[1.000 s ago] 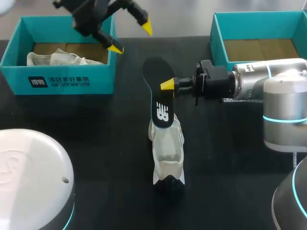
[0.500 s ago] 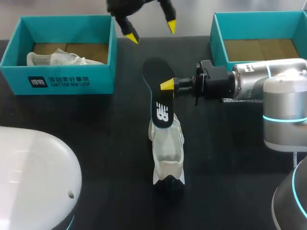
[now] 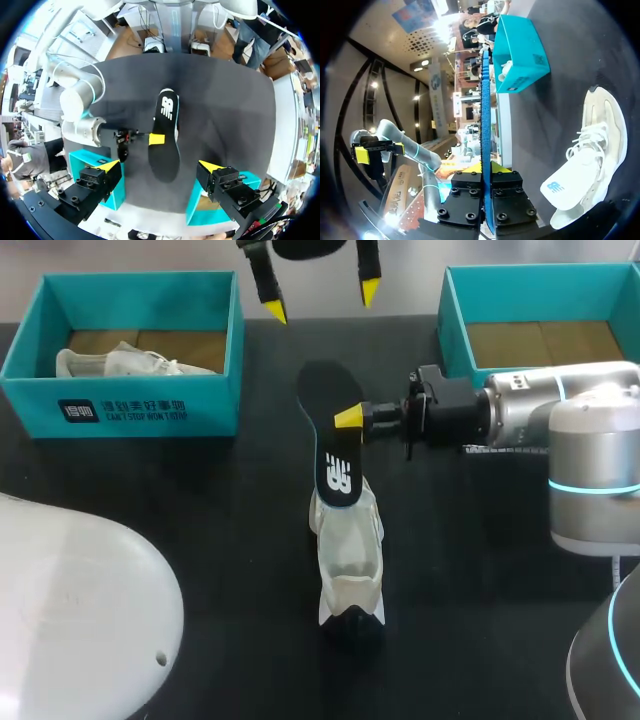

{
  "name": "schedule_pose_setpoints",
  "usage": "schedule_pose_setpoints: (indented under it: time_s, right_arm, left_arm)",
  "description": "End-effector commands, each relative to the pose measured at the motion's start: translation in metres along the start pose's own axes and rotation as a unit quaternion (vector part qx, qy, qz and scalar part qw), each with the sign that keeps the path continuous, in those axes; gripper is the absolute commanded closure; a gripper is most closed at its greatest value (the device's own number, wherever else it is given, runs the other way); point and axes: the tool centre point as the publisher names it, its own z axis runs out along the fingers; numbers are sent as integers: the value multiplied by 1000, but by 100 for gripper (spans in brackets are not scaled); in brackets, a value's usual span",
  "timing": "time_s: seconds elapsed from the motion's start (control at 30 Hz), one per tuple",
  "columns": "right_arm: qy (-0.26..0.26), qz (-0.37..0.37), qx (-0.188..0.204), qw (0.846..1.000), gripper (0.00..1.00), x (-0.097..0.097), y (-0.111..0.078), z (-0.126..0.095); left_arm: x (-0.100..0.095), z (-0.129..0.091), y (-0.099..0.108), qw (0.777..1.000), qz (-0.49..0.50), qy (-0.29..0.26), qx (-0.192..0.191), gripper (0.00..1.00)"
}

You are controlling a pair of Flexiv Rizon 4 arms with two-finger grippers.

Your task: Take the shoe out of the shoebox, open the shoe tongue, remove and reinsert the insole, then place the shoe into the shoebox

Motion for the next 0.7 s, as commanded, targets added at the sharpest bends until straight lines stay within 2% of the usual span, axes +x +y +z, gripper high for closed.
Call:
schedule_pose_setpoints:
  time_s: [0.03,0.13,0.2,0.33,0.43,0.57,0.7]
  right_arm:
    - [-1,0,0,1000,100,0,0,2]
    - [-1,0,0,1000,100,0,0,2]
    - [-1,0,0,1000,100,0,0,2]
    - [-1,0,0,1000,100,0,0,2]
    - [-1,0,0,1000,100,0,0,2]
    - [-1,0,0,1000,100,0,0,2]
    - [-1,0,0,1000,100,0,0,2]
  left_arm:
    - [29,13,5,982,-17,-184,30,0]
    - [39,21,-1,964,-17,-265,25,0]
    - [45,24,-4,954,-18,-300,7,0]
    - [56,26,-10,916,-21,-400,-13,0]
    - [62,25,-12,894,-29,-446,-24,0]
    - [65,27,-12,875,-38,-481,-37,0]
    - [67,31,-14,853,-51,-518,-31,0]
